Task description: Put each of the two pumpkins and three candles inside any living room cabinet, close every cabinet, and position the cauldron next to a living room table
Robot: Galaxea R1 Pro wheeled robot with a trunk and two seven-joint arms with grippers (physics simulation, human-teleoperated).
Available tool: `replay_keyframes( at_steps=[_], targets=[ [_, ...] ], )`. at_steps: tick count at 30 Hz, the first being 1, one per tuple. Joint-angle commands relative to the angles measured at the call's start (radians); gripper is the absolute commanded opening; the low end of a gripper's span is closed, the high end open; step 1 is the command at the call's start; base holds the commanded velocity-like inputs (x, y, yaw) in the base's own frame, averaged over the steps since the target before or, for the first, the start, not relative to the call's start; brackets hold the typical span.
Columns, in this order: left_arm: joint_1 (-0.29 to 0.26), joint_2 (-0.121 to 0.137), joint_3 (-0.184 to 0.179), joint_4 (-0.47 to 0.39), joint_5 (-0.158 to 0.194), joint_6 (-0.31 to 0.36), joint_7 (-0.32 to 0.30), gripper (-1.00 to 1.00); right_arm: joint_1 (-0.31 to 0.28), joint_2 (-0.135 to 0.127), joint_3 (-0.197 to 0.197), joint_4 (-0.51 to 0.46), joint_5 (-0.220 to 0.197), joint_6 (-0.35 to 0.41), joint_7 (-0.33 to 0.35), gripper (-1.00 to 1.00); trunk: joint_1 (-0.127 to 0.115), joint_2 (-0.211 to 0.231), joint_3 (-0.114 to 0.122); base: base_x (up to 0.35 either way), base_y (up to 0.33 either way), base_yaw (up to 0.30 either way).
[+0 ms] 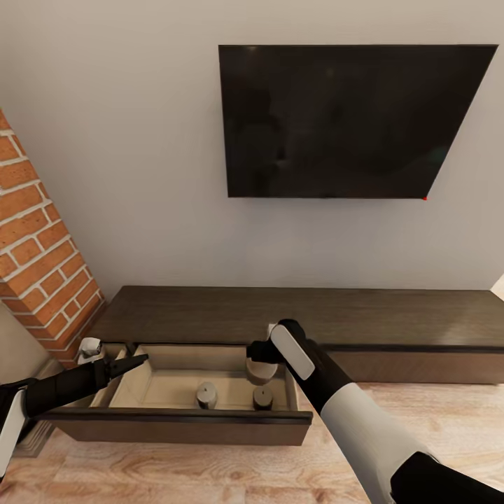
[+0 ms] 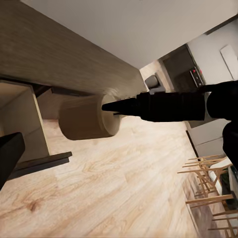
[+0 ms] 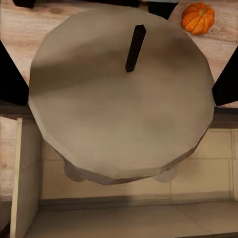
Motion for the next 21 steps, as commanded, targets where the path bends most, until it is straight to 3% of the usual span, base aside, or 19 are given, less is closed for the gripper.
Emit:
replay_keyframes(
  at_steps=[1,21],
  targets=[
    [0.0,0.0,0.0,0.0,0.0,0.0,0.0,1.0,0.0,0.0,0.0,0.008,-0.002,-0.004,0.001,-1.0,0.0,0.0,0.0,0.047,0.001,0.0],
    [0.0,-0.002,-0.003,0.0,0.0,-0.002,0.008,1.0,0.014,0.0,0.012,0.035,-0.004,-0.032,0.006,-1.0,0.0,0.0,0.0,0.07,-0.002,0.007]
  ],
)
